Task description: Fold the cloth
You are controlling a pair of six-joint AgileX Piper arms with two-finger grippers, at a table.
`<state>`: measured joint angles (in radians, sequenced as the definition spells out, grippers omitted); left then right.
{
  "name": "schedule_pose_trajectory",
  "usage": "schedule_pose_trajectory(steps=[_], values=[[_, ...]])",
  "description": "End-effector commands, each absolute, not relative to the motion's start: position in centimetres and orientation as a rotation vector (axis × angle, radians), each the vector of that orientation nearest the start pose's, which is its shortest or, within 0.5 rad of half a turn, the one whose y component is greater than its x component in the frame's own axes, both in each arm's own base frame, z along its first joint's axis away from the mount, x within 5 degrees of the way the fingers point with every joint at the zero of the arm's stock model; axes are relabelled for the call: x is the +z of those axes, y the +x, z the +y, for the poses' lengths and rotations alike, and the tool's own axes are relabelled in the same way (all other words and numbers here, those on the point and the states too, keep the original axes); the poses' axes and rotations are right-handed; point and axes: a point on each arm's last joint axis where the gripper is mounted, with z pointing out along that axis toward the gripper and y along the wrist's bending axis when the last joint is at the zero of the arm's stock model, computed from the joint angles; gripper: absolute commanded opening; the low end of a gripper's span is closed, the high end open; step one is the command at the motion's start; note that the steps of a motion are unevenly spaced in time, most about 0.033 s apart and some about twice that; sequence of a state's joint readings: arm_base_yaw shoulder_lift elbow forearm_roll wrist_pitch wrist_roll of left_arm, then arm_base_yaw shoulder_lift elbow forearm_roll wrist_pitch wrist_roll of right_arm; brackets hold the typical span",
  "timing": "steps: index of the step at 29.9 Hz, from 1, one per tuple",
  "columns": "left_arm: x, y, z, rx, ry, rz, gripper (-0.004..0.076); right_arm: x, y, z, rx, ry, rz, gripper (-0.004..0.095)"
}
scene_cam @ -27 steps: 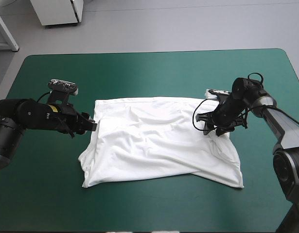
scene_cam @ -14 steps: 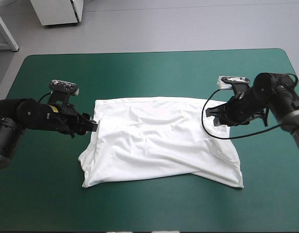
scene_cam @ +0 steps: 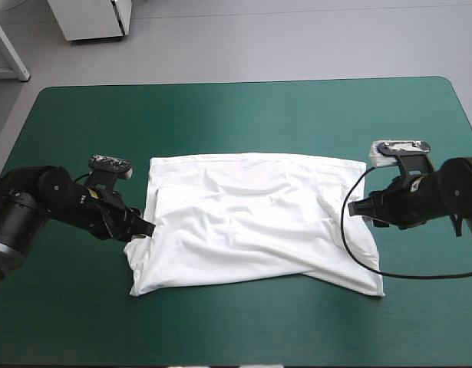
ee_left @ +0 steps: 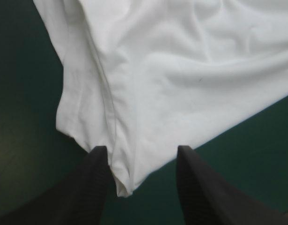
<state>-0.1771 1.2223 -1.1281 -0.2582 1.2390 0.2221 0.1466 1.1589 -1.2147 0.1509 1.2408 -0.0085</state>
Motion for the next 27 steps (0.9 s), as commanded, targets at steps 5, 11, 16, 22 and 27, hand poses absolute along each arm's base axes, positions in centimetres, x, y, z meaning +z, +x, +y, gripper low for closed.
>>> schedule_pose_trajectory(steps=[5,11,16,22,27], values=[[30.7,18.9,-7.3,-0.324,0.569,2.891,0.0333,39.1,18.2,4.0,0.268,-0.127,2.562,0.0416],[26.8,17.6,-8.6,-0.226,0.532,2.953,0.0333,39.1,18.2,3.9,0.262,-0.109,2.564,0.0415],[25.5,18.0,-8.3,-0.14,0.492,2.9,0.0333,39.1,18.2,3.8,0.256,-0.105,2.565,0.0416],[24.4,19.1,-8.0,-0.031,0.468,2.898,0.0333,39.1,18.2,3.8,0.256,-0.103,2.565,0.0392],[23.1,20.0,-8.4,-0.016,0.478,2.925,0.0333,39.1,18.2,3.8,0.254,-0.102,2.563,0.0347]])
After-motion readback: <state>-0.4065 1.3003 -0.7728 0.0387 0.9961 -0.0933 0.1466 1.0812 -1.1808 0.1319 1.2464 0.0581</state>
